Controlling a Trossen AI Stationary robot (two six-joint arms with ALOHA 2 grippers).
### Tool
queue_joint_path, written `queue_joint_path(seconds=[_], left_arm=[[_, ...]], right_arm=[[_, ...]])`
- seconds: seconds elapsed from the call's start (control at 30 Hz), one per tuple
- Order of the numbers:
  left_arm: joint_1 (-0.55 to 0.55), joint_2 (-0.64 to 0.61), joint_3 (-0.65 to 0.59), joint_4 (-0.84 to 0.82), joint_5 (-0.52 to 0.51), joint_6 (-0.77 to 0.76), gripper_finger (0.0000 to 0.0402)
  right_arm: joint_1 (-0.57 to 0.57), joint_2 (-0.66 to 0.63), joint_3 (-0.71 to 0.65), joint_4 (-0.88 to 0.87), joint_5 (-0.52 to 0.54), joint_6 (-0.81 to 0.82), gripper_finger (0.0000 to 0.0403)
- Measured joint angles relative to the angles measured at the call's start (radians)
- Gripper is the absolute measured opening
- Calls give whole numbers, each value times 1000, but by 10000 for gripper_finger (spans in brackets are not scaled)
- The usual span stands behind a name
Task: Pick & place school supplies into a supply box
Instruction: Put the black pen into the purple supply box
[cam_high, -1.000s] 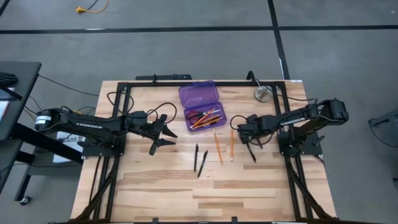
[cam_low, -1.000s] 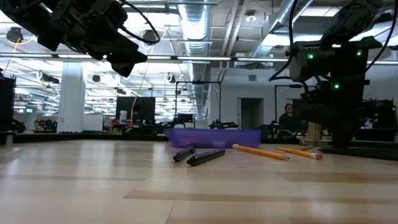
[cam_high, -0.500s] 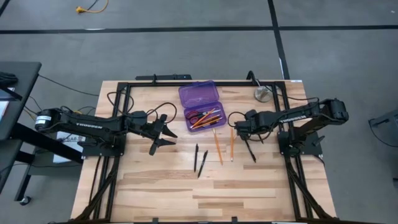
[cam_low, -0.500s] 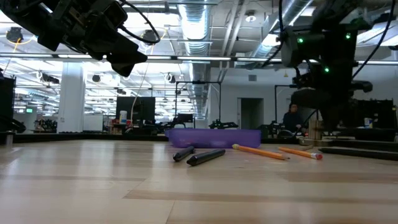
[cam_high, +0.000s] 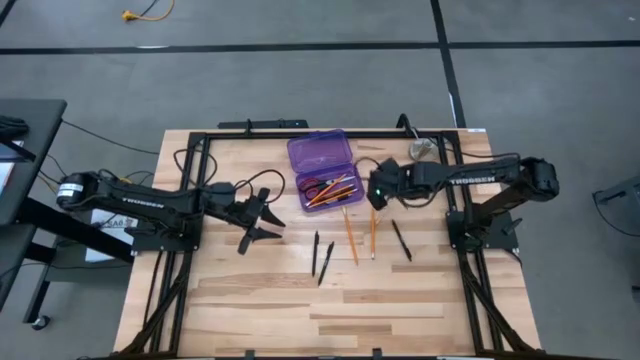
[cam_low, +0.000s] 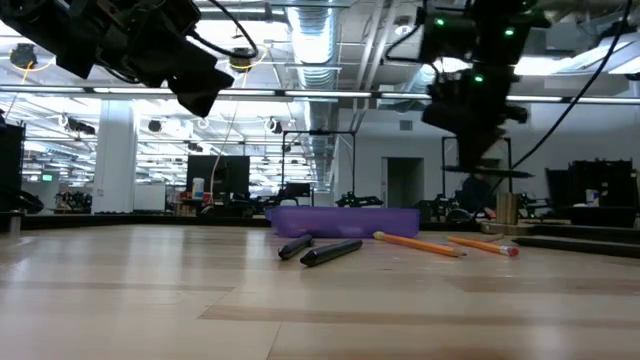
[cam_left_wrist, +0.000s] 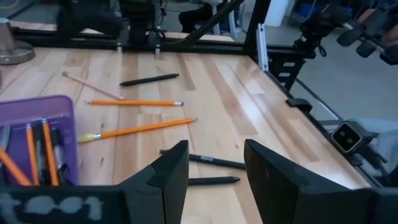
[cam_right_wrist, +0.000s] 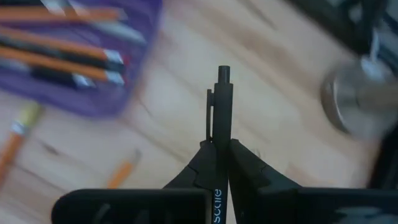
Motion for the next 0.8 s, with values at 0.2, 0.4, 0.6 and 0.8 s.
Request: queue_joint_path(seconds=[0.2, 0.4, 0.6, 0.8], left_arm=[[-24, 0, 0, 64, -6, -37, 144], [-40, 0, 0, 75, -23, -94, 144], [-72, 0, 0, 85, -120, -137, 144], [-110, 0, 0, 106, -175, -168, 144]], right_arm=[[-109, 0, 52, 213, -72, -243, 9], [-190, 0, 60, 425, -195, -412, 9], [-227, 87, 99, 468, -261, -510, 8], [-212, 294, 277, 412, -279, -677, 9]])
